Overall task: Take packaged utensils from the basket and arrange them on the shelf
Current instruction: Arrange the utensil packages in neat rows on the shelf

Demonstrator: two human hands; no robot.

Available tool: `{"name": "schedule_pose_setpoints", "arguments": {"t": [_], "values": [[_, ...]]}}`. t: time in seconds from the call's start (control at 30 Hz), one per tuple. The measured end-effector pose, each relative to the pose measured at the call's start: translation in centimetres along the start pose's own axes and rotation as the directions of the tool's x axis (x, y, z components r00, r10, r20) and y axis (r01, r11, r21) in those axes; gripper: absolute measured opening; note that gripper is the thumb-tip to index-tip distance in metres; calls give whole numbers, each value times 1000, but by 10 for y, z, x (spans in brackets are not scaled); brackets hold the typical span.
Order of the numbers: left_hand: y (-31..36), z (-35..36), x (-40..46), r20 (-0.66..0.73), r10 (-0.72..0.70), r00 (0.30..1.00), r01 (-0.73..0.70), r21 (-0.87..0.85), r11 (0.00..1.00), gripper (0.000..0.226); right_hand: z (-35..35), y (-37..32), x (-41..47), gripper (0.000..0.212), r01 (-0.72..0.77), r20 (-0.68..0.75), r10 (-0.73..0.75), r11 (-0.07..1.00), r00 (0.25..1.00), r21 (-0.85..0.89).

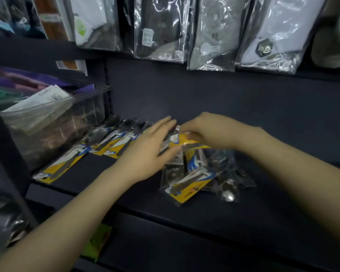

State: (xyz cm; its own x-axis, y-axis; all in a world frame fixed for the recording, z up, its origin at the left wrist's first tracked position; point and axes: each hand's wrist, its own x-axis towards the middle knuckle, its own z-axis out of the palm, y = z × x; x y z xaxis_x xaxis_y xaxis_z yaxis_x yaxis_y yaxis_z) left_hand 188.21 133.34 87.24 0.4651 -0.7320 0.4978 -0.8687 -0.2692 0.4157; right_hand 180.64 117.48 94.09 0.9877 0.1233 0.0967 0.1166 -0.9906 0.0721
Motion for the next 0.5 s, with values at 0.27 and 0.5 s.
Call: {"name": "schedule_pose_setpoints", "arguments": {"t": [0.27,0.5], "values": [[-11,-10,-30,-169,-440,882,351,-390,852,8,35,-32,31,43,74,-440,-64,997,896,5],[-39,-37,-73,-215,-684,697,319,-762,564,13,47,-36,92,62,-197,-37,459,452,888,870]]}}
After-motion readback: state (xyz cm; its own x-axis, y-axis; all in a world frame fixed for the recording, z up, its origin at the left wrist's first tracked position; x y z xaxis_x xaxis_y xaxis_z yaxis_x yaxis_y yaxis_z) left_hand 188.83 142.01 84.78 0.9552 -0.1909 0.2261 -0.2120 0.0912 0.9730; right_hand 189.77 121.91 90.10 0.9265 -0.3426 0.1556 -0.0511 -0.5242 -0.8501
